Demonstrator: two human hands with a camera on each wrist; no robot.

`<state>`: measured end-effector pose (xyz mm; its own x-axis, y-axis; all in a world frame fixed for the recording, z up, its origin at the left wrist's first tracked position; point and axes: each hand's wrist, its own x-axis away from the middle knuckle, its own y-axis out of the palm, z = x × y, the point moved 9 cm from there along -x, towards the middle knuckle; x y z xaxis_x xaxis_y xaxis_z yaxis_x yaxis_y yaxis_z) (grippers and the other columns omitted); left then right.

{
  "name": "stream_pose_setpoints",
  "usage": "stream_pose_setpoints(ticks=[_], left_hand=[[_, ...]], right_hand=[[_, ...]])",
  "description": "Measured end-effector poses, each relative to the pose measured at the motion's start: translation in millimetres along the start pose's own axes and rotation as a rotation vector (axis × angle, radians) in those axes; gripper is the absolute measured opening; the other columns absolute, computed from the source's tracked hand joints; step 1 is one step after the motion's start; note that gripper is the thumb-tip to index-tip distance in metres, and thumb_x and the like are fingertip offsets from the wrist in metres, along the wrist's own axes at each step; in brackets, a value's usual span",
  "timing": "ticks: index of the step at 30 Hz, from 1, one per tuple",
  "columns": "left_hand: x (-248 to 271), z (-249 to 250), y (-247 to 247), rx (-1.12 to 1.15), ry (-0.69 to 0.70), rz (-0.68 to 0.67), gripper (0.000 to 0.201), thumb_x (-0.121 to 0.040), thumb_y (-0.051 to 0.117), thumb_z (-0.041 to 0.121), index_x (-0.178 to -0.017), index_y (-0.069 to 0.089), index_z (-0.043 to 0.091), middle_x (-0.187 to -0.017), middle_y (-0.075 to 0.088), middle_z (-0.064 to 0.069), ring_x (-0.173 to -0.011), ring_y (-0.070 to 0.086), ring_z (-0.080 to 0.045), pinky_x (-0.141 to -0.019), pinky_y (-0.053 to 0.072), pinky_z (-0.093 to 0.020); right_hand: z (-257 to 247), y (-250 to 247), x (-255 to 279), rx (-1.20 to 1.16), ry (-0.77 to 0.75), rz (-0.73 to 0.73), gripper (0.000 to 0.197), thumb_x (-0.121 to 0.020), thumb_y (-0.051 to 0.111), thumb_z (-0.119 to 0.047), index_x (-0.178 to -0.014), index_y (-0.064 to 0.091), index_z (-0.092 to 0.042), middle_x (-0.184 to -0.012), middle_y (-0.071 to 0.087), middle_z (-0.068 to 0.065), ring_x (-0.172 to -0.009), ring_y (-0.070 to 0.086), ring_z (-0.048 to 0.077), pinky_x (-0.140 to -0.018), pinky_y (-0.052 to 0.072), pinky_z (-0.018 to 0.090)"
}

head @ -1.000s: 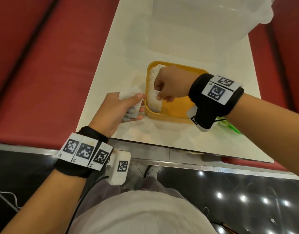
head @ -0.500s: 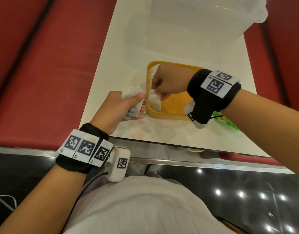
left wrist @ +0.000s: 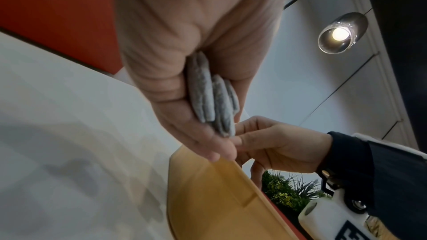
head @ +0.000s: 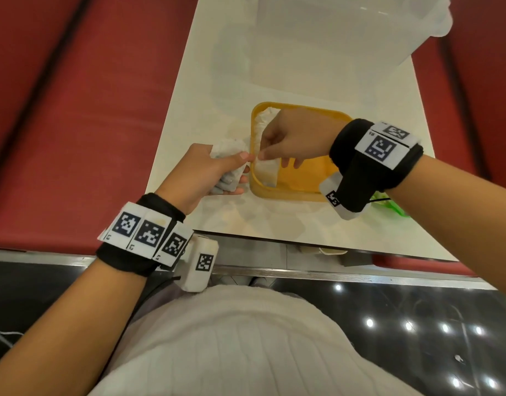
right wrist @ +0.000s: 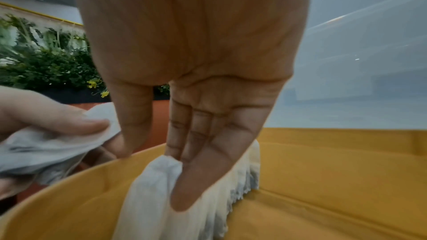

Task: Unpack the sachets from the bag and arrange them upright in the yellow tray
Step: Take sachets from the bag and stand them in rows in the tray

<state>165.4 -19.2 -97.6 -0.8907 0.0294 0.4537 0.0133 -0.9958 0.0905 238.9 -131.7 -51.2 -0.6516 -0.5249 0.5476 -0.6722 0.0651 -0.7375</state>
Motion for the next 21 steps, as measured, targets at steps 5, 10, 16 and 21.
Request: stream_pose_setpoints(ticks=[5, 10, 16, 21], left_hand=[[-2.7, 7.0, 7.4, -0.079, 0.022, -0.045, 0.014, -0.09, 0.066, 0.021, -0.091, 0.068, 0.007, -0.073, 0.07, -0.007, -0.076, 0.072, -0.021, -0.07, 0.061, -0.034], [-4.7, 9.2, 10.6, -0.126, 0.026, -0.037, 0.024, -0.09, 0.067, 0.021, -0.097, 0.068, -0.002, -0.062, 0.062, -0.005, -0.078, 0.072, -0.024, -0.069, 0.061, -0.034], [-2.7, 8.6, 13.0, -0.138, 0.019, -0.017, 0.034, -0.09, 0.066, 0.024, -0.113, 0.067, -0.001, -0.077, 0.065, -0.013, -0.086, 0.073, -0.025, -0.074, 0.061, -0.035], [-0.3, 9.7, 13.8, -0.148, 0.016, -0.017, 0.036, -0.091, 0.065, 0.025, -0.115, 0.066, 0.0, -0.078, 0.065, -0.014, -0.087, 0.073, -0.026, -0.074, 0.061, -0.034]], right_hand=[[-6.6, 28.0, -10.2, 0.333, -0.017, -0.123, 0.017, -0.087, 0.064, -0.022, -0.103, 0.065, -0.017, -0.075, 0.062, 0.004, -0.07, 0.063, 0.024, -0.058, 0.048, 0.03], [1.7, 29.9, -4.6, 0.301, 0.023, -0.212, 0.016, -0.086, 0.057, -0.014, -0.073, 0.059, -0.022, -0.066, 0.06, 0.005, -0.06, 0.059, 0.023, -0.055, 0.046, 0.029], [3.6, 48.3, 3.9, 0.369, 0.025, -0.363, 0.041, -0.086, 0.05, -0.015, -0.124, 0.062, -0.022, -0.1, 0.07, 0.014, -0.089, 0.066, 0.033, -0.083, 0.057, 0.044], [-1.4, 40.0, 8.1, 0.38, -0.032, -0.275, 0.036, -0.09, 0.05, -0.017, -0.123, 0.064, -0.023, -0.106, 0.067, 0.005, -0.091, 0.059, 0.024, -0.084, 0.051, 0.033]])
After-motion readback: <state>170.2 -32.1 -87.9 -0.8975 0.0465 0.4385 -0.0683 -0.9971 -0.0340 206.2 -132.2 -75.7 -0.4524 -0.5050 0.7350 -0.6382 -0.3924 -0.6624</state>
